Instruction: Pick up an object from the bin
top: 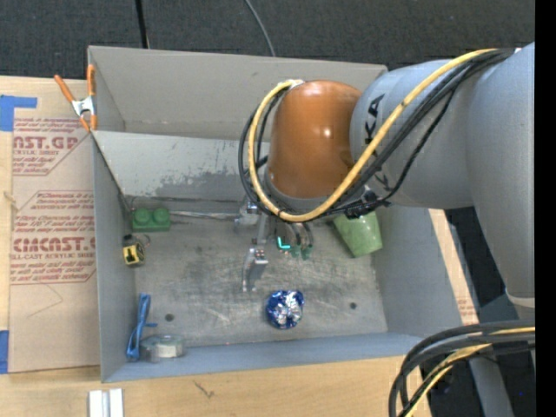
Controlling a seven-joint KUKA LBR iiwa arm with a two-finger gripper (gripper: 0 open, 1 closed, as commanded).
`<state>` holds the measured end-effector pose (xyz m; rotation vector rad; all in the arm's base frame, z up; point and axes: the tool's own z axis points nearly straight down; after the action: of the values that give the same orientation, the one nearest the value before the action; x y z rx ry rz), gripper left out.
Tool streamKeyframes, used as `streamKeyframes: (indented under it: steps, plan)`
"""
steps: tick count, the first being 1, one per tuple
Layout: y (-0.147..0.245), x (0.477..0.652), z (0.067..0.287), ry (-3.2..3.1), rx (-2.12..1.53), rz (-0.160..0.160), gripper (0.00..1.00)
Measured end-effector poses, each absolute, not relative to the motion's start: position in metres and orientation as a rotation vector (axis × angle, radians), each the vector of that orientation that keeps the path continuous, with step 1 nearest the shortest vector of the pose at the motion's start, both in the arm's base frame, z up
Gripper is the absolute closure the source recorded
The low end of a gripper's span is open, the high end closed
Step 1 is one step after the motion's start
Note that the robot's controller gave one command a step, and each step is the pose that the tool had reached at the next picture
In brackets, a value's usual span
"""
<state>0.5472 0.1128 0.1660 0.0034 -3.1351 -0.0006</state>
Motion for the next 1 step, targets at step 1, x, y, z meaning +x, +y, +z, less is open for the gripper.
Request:
streamKeyframes:
  steps: [1]
  plan:
    - [0.0382, 0.526, 0.1046, -3.134, -0.017, 0.006, 0.0]
